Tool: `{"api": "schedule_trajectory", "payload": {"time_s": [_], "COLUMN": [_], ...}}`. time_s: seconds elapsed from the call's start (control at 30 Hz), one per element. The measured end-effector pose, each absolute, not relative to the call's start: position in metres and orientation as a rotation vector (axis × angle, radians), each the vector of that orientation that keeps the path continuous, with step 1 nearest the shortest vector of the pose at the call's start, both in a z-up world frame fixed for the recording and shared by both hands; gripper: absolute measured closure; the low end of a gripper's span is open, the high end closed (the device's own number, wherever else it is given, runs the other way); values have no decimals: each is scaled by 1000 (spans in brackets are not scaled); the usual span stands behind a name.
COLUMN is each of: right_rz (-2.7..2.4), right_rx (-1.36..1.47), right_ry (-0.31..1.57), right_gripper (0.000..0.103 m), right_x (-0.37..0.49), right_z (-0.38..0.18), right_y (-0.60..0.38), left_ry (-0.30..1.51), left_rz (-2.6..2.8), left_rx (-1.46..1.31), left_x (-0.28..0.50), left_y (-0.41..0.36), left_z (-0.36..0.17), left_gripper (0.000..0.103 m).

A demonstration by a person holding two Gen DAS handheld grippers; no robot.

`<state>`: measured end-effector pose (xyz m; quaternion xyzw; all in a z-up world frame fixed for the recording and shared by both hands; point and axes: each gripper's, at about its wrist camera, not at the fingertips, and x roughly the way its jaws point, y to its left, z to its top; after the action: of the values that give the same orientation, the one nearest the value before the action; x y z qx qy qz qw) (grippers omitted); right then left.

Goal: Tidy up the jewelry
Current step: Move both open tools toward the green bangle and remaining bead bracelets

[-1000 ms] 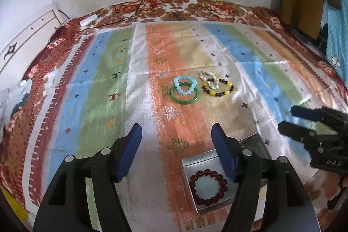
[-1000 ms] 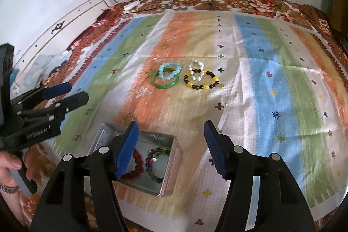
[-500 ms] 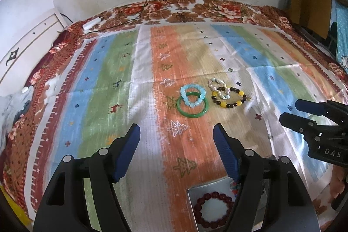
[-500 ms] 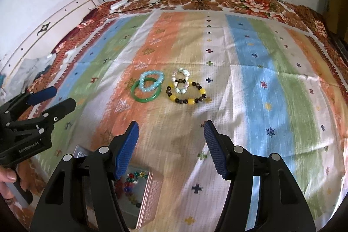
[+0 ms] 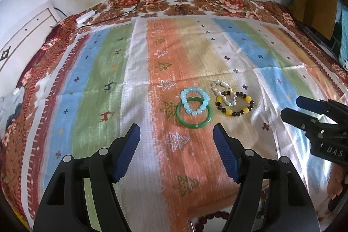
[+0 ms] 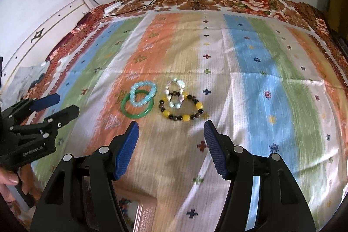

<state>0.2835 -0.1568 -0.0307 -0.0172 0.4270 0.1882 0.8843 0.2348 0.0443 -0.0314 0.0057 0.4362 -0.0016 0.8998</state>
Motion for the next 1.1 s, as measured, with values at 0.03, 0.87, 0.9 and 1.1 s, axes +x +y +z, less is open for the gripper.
{"api": "schedule_trajectory", "payload": {"time_s": [0.03, 0.87, 0.9, 1.1], "right_rz": [390, 349, 346, 340], "right_rx": [-32, -43, -41, -4], "right_ry": [890, 957, 966, 1010], "right_gripper": [41, 41, 41, 41], "right_x": [287, 357, 362, 385], "right_z": [-31, -63, -66, -78], "right_y": [-157, -136, -136, -135], "left_ry": [906, 1035, 1040, 1097], "left_rz": [-3, -20, -17, -17], "left_rx": [14, -35, -37, -76], "left_x": [238, 317, 322, 346], "left_y": [44, 54, 55, 59], "left_z": [-33, -73, -76, -94], "left_gripper": [34, 34, 34, 34]}}
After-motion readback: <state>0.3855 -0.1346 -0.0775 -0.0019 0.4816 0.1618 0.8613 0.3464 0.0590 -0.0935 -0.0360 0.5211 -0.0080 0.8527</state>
